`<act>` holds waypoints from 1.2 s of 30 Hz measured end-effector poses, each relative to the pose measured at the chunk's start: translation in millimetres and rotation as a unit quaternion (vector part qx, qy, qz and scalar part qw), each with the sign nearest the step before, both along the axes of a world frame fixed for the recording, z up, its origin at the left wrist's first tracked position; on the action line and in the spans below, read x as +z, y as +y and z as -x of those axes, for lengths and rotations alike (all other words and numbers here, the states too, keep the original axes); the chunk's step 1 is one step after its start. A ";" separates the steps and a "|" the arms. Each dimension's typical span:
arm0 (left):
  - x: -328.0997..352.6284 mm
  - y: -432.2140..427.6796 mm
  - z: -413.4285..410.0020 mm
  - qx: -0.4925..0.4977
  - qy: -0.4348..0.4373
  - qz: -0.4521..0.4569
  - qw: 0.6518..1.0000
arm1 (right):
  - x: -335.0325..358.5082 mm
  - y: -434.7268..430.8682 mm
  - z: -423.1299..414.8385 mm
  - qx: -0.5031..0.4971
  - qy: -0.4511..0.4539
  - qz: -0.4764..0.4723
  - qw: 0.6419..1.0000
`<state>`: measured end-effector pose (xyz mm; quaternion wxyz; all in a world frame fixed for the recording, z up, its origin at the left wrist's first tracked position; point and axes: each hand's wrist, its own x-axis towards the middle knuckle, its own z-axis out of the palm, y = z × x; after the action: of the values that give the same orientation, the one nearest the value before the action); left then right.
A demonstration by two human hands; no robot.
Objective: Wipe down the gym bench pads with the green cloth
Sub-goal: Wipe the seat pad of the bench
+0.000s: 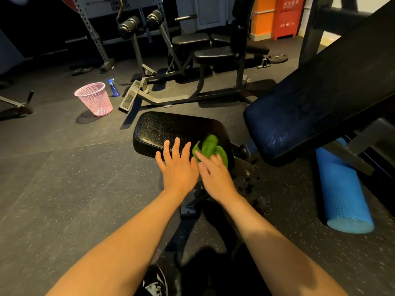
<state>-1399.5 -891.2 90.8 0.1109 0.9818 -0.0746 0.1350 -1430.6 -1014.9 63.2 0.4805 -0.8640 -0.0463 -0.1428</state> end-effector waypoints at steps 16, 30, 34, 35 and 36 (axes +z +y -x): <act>13.0 19.9 -24.8 -0.048 -0.071 -0.092 0.992 | 10.4 -29.9 -83.4 -0.073 0.120 0.073 0.987; 37.8 12.7 -68.9 -0.013 -0.014 -0.183 0.983 | 7.2 -55.3 -142.3 -0.123 0.216 0.048 0.967; 38.4 12.1 -70.6 -0.016 -0.006 -0.190 0.982 | 29.3 -21.7 -169.0 -0.044 0.153 0.061 0.985; 39.3 11.2 -71.4 -0.015 -0.004 -0.198 0.980 | 36.8 -8.4 -178.6 -0.003 0.140 0.052 0.989; 40.7 10.7 -71.6 -0.012 0.000 -0.206 0.979 | 43.9 4.0 -187.1 0.035 0.130 0.046 0.990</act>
<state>-1327.9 -880.5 131.5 -0.0917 0.9826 -0.1124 0.1157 -1243.5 -1010.9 107.1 0.4470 -0.8942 -0.0196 -0.0102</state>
